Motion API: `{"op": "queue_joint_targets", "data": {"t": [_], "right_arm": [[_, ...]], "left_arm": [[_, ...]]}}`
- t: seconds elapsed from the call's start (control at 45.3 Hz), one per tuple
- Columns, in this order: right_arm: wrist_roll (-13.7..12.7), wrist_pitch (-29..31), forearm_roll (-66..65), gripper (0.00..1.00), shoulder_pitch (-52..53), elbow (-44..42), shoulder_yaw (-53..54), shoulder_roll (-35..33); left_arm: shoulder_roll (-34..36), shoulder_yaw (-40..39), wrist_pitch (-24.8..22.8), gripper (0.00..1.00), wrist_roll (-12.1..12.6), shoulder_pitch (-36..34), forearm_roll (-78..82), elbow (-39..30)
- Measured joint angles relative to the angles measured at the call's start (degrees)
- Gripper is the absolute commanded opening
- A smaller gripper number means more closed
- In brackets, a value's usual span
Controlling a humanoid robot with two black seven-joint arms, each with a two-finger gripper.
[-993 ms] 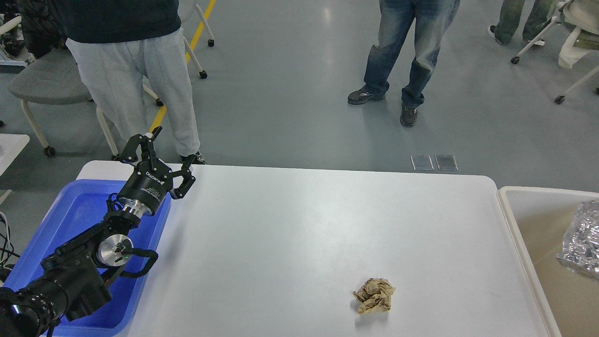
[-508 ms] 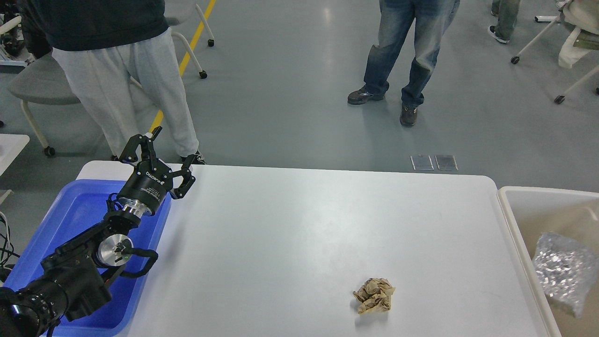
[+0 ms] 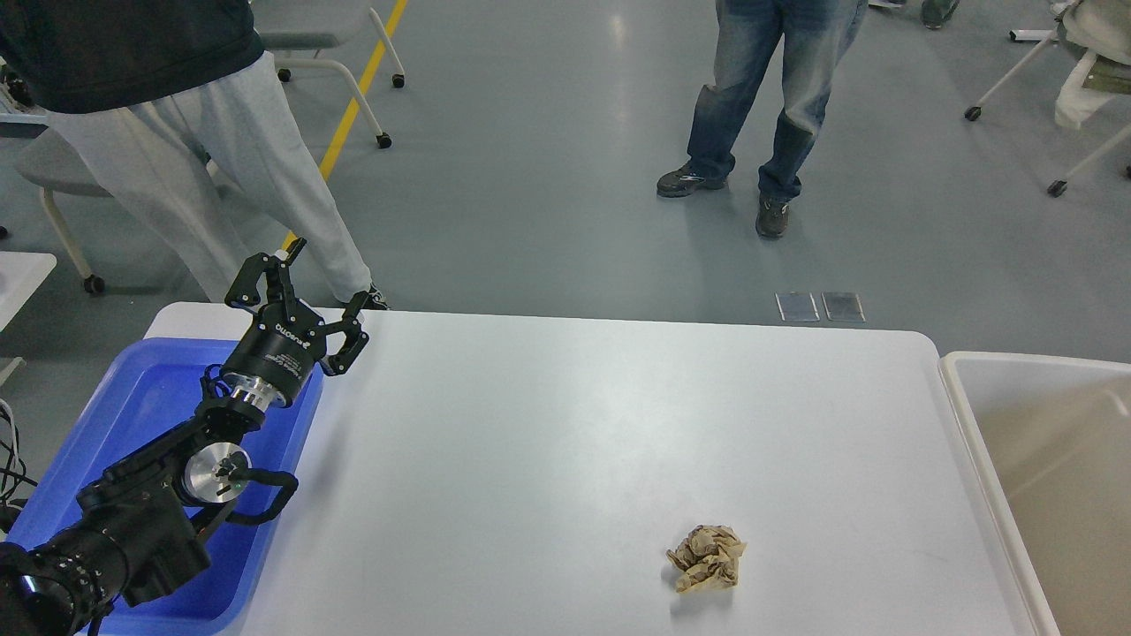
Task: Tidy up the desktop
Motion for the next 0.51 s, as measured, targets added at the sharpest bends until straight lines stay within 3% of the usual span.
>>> {"op": "queue_joint_targets", "data": {"t": [0.221, 0.508], "right_arm": [[0.0, 0.1, 6.8, 0.99, 4.5, 1.5, 8.9, 1.5], [-0.2, 0.1, 17.8, 0.99, 10.3, 2.1, 23.0, 8.2]], "left_arm": [[0.0, 0.0, 0.0, 1.0, 0.0, 0.0, 0.0, 0.0], [0.0, 0.0, 0.0, 1.0, 0.0, 0.0, 0.0, 0.0]]}}
